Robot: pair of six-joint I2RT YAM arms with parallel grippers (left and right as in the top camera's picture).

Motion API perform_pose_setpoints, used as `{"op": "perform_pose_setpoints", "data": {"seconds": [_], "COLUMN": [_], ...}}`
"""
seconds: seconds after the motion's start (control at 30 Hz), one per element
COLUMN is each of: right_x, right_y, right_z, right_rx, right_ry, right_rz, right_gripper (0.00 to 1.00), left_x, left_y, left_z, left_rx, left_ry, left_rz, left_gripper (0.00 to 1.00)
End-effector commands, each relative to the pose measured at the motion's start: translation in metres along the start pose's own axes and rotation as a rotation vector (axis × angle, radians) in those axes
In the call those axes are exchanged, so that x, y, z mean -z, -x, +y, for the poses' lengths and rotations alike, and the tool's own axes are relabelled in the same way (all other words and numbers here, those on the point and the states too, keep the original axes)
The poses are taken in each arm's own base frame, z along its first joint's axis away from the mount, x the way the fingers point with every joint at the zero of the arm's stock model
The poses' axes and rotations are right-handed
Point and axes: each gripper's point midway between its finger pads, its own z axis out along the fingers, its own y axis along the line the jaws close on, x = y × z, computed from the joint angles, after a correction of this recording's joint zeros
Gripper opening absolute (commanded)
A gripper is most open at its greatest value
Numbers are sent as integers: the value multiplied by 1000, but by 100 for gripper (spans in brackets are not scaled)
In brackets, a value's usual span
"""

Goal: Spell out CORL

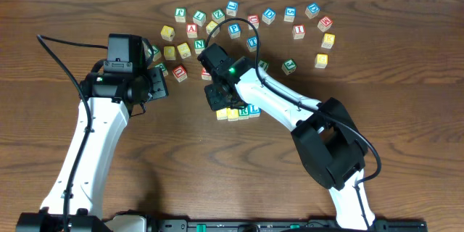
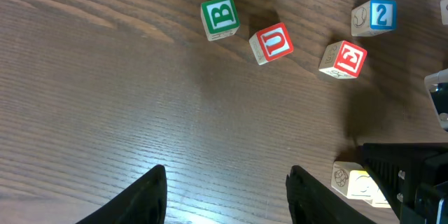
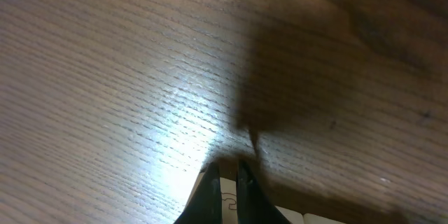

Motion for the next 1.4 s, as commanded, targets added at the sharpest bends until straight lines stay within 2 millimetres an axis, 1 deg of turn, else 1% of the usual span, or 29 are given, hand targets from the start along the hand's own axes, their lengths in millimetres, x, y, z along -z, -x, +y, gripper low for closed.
{"op": "perform_pose_setpoints", "data": {"seconds": [0.0, 0.9, 1.2, 1.27, 1.37], "right_x": [-3, -3, -3, -3, -2], "right_y": [1, -4, -6, -3, 10], "right_z": [3, 2, 5, 6, 10], "right_rx": [-5, -4, 26, 54, 112], "right_ry": [-5, -7, 9, 15, 33], "right_rz": [1, 24, 32, 18, -34], "right_gripper": [4, 1, 1, 2, 7], "left_x": [-2, -2, -2, -2, -2], "left_y": [3, 3, 3, 3, 4], "left_z": [4, 4, 4, 4, 4], "left_rx": [11, 11, 10, 10, 10], "left_ry": [19, 19, 18, 18, 18], "left_rz": [-3, -3, -6, -6, -8], "left_gripper": [54, 54, 54, 54, 55]}}
